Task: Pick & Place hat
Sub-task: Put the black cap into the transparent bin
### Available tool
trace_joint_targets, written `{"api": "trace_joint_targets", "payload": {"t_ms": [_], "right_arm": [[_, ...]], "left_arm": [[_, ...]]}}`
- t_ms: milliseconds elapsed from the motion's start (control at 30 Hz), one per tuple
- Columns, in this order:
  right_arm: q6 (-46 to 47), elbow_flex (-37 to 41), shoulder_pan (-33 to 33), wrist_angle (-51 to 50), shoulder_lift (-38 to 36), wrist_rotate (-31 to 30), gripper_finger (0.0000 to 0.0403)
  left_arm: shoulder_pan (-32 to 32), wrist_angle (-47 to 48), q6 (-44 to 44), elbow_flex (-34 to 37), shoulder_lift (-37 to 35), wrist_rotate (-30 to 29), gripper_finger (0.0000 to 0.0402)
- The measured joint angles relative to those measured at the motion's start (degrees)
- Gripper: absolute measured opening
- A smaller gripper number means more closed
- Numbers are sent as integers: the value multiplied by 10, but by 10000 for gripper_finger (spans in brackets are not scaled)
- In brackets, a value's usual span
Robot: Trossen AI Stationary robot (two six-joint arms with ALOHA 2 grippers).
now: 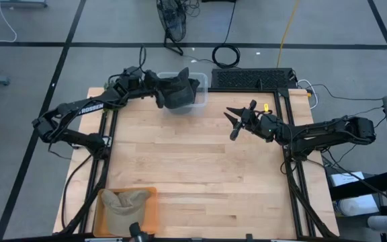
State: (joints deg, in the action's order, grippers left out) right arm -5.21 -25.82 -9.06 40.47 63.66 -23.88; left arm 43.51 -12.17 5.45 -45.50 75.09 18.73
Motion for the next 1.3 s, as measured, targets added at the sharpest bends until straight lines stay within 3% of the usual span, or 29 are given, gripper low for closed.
{"api": "trace_joint_targets", "payload": {"t_ms": [67,267,467,667,900,1300], "right_arm": [[0,0,0,0,0,0,89],[0,0,0,0,0,0,89],[-2,0,0,0,0,0,89],[-2,0,0,0,0,0,89],[-2,0,0,0,0,0,89],[-4,0,0,-5,0,0,89]], "left_arm": [[-5,13,18,0,11,-41,226],[-7,-9,19,1,34,-11,236],[-12,-24,38,1,42,-61,218],[-14,-14,93,1,42,-70,144],[-31,-14,195,1,42,-85,21],[-138,-53,355,1,36,-292,7]]}}
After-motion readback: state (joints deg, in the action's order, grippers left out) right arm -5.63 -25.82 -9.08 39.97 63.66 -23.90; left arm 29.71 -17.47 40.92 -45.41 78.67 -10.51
